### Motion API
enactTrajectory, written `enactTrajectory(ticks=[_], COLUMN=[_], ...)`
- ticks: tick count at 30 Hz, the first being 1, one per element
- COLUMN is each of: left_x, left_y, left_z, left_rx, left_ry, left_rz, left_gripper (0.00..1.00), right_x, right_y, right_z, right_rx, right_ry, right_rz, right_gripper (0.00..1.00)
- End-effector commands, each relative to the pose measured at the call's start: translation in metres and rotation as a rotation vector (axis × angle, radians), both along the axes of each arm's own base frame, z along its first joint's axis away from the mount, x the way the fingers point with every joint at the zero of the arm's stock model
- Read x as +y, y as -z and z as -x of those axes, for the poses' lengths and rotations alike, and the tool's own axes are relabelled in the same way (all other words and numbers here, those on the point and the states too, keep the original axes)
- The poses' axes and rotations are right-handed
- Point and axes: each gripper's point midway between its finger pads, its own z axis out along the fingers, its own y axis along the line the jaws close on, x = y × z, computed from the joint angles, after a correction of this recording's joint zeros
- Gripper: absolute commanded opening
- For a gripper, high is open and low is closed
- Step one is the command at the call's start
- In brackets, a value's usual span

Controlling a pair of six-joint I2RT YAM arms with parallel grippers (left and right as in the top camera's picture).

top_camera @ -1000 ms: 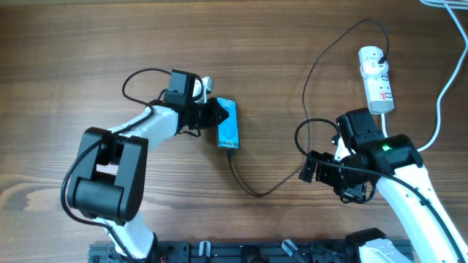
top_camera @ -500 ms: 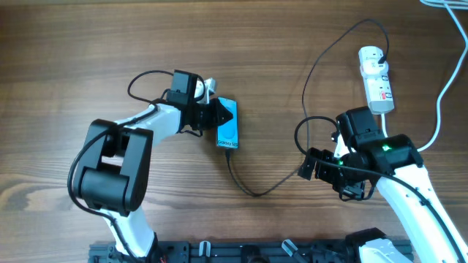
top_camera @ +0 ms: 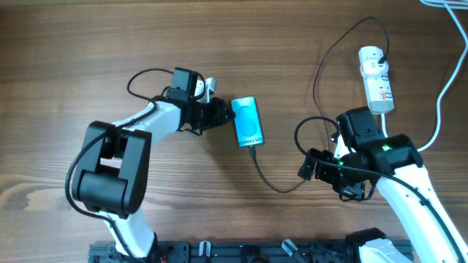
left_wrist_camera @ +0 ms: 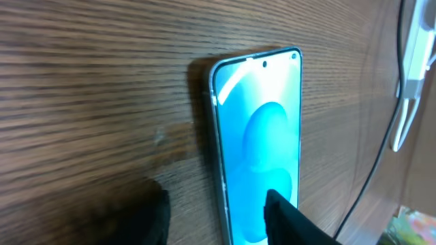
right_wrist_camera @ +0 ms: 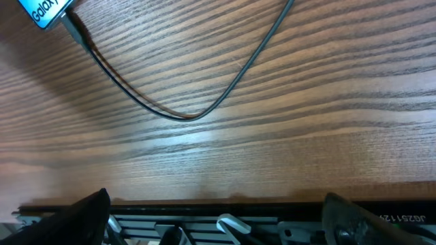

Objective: Plug charger to phone and switch on socket
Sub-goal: 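Retract the left arm and move the right gripper to the power strip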

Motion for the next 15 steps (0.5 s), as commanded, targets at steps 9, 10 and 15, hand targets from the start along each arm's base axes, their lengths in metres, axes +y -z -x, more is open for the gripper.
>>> enactTrajectory(ticks=[9,10,15], left_x=[0.084,0.092,0.128], left_y=[-0.22,-0.237,-0.285], left_z=[0.093,0.118,0.226], left_rx=[-0.36,-0.406,-0.67], left_ry=[-0.165,-0.182,-0.269], left_rz=[-0.168,-0.172,-0.153], left_gripper=[0.5,0.5,0.66], right_x=[0.013,0.014,0.016], right_y=[-0.013,-0.015,-0.018], right_z=[-0.054,-0.058,-0.068], right_rx=[-0.243,-0.26,-0.321], right_ry=[-0.008,-0.008,-0.061], right_rz=[-0.059,-0.063,-0.065], right_gripper=[1.0,1.0,0.95])
